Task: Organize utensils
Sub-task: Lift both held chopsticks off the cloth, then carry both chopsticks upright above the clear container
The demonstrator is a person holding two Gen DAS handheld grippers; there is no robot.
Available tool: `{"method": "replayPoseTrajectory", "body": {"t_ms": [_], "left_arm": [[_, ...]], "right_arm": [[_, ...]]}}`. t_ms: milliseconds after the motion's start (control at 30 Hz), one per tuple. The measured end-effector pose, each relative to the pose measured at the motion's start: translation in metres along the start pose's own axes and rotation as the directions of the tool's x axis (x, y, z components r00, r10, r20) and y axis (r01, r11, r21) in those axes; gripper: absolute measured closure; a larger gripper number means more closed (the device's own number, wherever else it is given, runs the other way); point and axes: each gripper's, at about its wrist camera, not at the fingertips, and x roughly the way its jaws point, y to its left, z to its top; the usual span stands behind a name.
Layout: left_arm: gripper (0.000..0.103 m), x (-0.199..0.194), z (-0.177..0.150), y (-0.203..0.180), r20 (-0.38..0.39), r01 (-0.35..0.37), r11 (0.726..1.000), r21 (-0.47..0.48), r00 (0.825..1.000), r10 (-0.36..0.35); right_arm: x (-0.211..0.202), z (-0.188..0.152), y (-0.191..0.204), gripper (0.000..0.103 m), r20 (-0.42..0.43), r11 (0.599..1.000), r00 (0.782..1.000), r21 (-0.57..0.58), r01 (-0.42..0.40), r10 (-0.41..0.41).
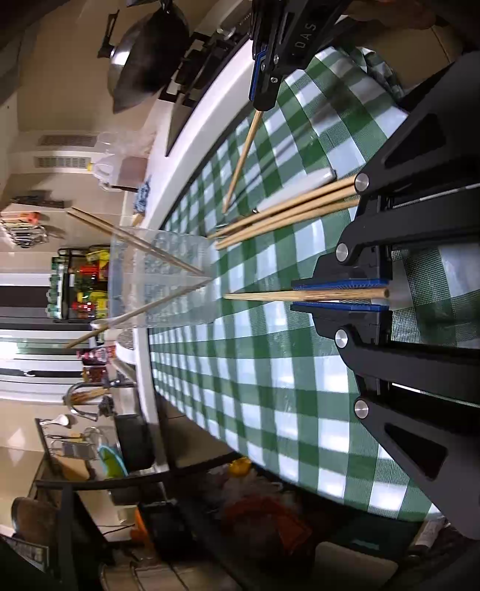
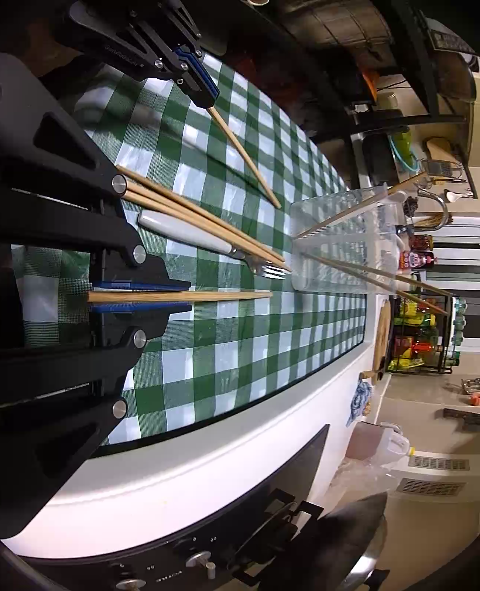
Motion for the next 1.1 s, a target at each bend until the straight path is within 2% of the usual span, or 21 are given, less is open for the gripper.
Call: {"method": "replayPoseTrajectory", "body": {"t_ms": [533,900,1100], "left_arm": [[0.097,-0.032,0.012,0.004,0.075,0.004,1.0,-0.015,0.997,-0.003],[0.097,-0.057,0.064,0.021,0.158,0.059,0.998,-0.028,0.986,-0.054],[0.097,-0.048,0.101,0.037,0.114,0.119,0.992,-0.041,0.987,-0.114]], "right_arm": [[-0.046,0.02,0.007,0.097,0.099,1.0,0.995,-0.007,-0.007,0.008],[-0.062,0.056,0.002,0.097,0.165,0.998,0.985,0.028,-0.054,0.048],[-0.066,0.082,-0.003,0.097,0.186,0.996,0.98,0.047,-0.081,0.071]]}}
